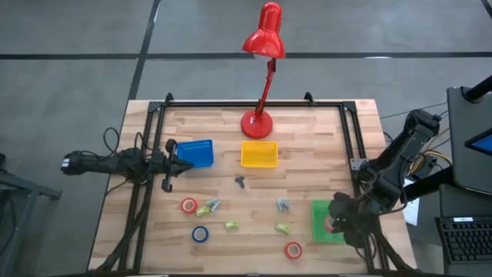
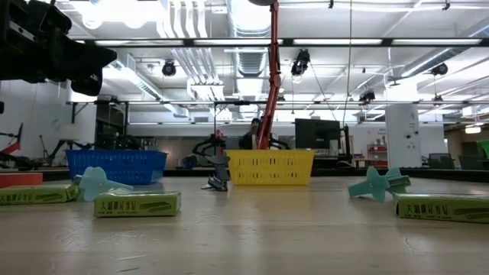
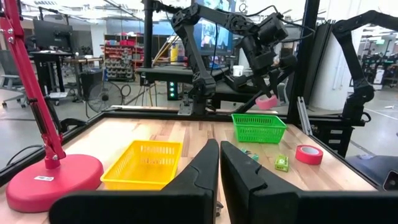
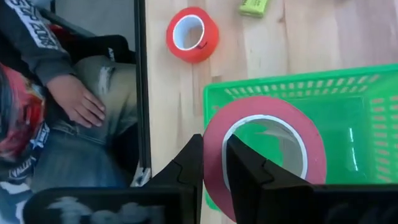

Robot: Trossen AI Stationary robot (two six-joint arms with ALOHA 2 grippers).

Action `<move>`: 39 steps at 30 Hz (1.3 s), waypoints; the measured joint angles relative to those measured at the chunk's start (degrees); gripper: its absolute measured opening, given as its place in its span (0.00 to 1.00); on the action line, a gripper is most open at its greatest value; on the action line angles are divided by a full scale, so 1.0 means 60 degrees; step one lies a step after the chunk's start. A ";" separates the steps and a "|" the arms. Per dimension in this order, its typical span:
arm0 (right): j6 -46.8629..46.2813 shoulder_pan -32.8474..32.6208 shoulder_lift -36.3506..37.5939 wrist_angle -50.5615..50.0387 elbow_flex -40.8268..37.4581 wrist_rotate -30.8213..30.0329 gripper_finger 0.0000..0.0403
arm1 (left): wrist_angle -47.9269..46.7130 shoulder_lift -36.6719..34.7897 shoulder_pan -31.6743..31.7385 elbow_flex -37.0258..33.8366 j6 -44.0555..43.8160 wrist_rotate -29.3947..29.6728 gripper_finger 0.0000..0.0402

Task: Pick and place Stapler, Stapler remover, tape
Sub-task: Put the pink tape into the green bin

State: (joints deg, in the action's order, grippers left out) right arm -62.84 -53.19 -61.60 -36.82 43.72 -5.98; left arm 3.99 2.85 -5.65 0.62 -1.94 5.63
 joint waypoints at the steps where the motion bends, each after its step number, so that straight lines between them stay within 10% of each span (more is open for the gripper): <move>1: -0.0032 0.0007 0.0006 -0.0019 0.0000 -0.0044 0.12 | 0.0000 0.0000 0.0000 0.0000 -0.0003 0.0000 0.05; 39: -0.0341 -0.0037 -0.1090 -0.0571 -0.0004 -0.0172 0.14 | -0.0032 -0.0002 0.0000 0.0000 -0.0003 0.0000 0.05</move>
State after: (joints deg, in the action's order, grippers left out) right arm -64.89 -53.41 -68.14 -40.25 43.70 -7.01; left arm 3.79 2.84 -5.65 0.62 -1.96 5.63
